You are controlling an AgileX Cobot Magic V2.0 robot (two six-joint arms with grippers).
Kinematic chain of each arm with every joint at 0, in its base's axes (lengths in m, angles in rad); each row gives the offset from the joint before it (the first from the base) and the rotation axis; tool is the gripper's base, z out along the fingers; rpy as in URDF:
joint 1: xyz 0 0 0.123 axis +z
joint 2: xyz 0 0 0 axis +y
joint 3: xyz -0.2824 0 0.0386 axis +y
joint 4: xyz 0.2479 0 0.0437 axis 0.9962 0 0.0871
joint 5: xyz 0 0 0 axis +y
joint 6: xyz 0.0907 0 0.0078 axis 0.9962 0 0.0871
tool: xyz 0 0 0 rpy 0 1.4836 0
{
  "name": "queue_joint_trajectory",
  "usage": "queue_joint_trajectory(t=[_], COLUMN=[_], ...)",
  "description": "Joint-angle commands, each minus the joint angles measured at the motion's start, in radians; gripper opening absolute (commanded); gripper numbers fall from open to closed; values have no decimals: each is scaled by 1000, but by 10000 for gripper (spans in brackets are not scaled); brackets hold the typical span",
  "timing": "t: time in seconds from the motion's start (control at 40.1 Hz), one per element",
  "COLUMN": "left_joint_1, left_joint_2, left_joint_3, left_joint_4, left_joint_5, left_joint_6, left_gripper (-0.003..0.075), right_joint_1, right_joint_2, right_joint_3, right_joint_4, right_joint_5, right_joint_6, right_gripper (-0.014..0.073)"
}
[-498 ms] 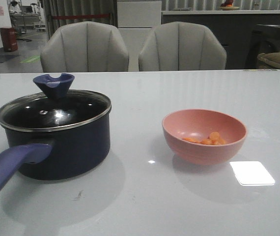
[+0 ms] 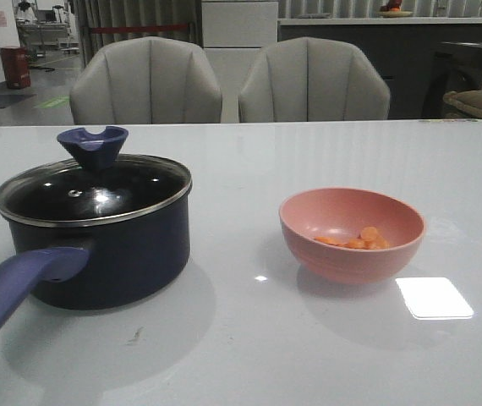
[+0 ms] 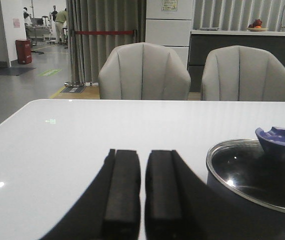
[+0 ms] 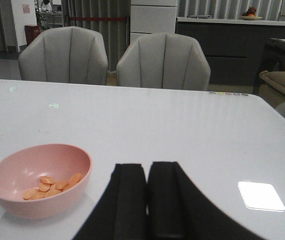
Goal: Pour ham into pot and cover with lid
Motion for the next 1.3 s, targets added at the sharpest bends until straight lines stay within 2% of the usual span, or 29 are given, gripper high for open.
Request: queue_joint_trajectory(t=[0.0,0.249,0.449,0.598,0.673,0.773,0.847,1.022,1.096,1.271], left_joint_1=[-1,-1,-1,-1,-1,-1,-1,-1,-1,-1], left_joint_2=[-19,-19,-19,-19,-18,-6,26,146,194,272], left_joint_3=[23,23,23,16,-16,-100,-193,-348,-367,-353], left_joint_4=[-6,-8,-9,-14,-47,-169,-167,-127,-127,-127], left_joint_5=[-82,-91,-183,-335,-359,-244,-85,192,228,221], left_joint_6=[-12,-12,-12,-12,-12,-12,-12,-12,-12,-12], left_gripper=[130,130,130,130,130,130,130,130,130,130], right_joint_1=[-4,-4,-4,-4,-4,-4,-4,-4,-4,-4], right_joint_2=[-20,-20,-20,-20,-20,-20,-20,-20,-20,-20], right_joint_3=[-5,-5,-5,-5,-5,-5,-5,-5,-5,-5], right_joint_4=[-1,-1,-1,-1,-1,-1,-1,-1,-1,-1], right_joint_5=[-77,-77,-77,-77,-77,-77,-77,-77,-77,-77], right_joint_6=[0,0,0,0,0,0,0,0,0,0], right_gripper=[146,146,146,146,146,146,146,146,146,146])
